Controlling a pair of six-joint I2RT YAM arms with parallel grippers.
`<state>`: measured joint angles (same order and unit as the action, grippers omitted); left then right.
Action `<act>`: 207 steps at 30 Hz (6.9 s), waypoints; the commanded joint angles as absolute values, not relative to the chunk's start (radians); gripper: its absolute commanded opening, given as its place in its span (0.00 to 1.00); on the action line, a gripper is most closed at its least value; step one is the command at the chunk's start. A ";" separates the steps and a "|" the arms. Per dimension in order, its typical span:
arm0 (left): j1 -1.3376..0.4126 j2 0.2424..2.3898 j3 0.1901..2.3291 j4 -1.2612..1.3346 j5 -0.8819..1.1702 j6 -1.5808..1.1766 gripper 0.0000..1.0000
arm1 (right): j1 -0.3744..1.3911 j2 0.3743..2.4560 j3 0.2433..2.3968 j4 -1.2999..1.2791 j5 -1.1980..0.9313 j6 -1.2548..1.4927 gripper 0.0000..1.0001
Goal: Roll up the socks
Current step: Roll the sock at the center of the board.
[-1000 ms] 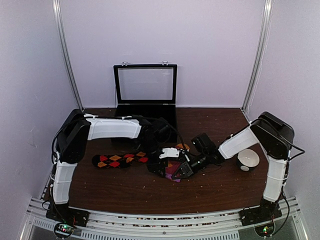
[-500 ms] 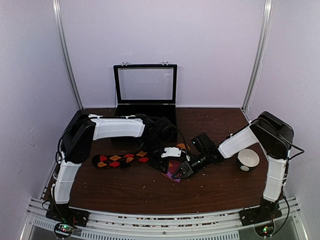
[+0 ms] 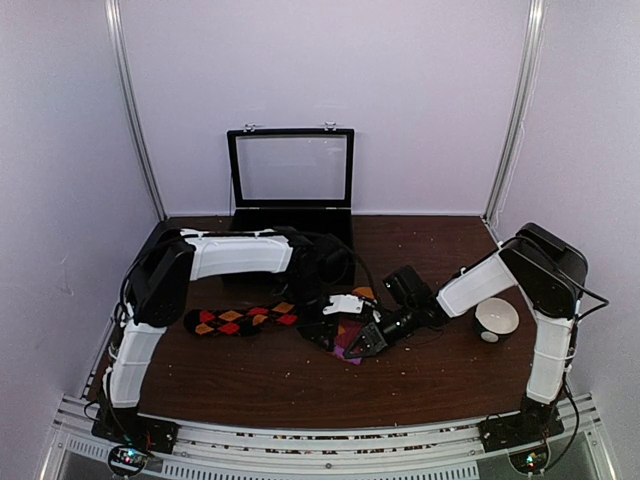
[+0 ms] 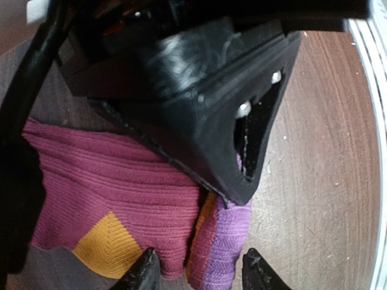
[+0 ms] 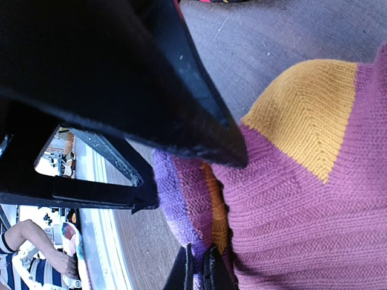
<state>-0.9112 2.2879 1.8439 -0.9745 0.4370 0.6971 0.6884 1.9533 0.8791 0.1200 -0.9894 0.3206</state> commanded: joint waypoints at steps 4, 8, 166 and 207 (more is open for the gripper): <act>-0.947 2.400 1.909 -1.071 0.465 0.666 0.37 | 0.683 1.995 0.819 -0.034 -0.792 0.349 0.00; -0.939 2.457 1.987 -1.146 0.477 0.653 0.16 | 0.683 1.983 0.803 -0.013 -0.784 0.352 0.00; -0.851 2.129 1.586 -0.860 0.439 0.828 0.50 | 0.692 2.212 0.961 -0.113 -0.734 0.302 0.00; -0.882 2.201 1.697 -0.871 0.364 0.773 0.21 | 0.674 2.159 0.953 -0.199 -0.778 0.298 0.00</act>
